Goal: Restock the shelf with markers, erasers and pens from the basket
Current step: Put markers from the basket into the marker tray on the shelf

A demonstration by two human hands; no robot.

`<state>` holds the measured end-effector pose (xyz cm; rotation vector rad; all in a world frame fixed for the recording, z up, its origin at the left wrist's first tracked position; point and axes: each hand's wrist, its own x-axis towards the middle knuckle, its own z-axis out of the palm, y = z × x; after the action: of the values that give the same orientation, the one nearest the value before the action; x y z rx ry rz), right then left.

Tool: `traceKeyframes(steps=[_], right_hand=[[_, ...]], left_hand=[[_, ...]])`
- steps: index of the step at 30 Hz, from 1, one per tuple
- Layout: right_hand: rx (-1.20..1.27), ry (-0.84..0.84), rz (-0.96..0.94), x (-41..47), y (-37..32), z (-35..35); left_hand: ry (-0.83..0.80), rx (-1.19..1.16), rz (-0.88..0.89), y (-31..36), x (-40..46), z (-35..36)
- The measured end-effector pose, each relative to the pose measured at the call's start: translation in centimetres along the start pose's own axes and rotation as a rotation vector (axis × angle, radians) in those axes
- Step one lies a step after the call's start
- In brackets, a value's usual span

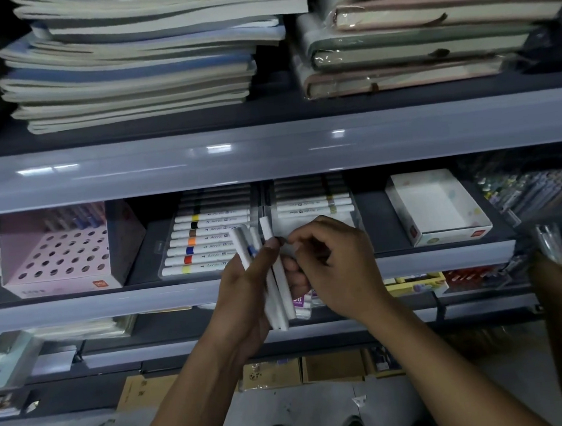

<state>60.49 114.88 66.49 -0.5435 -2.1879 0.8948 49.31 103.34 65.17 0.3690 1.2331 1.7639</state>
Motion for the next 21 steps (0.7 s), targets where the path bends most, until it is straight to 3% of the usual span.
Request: traceKeyframes(steps=[4, 9, 21], right_hand=[[0.142, -0.038, 0.101, -0.2, -0.3, -0.3], [0.336, -0.131, 0.381, 0.8, -1.0, -0.7], [0.417, -0.154, 0.522, 2.0, -0.8, -1.5]], left_hand=[[-0.044, -0.100, -0.038, 0.0, 0.1, 0.2], [-0.079, -0.084, 0.011, 0.0, 0.3, 0.5], [-0.099, 0.231, 0.062, 0.5, 0.5, -0.1]])
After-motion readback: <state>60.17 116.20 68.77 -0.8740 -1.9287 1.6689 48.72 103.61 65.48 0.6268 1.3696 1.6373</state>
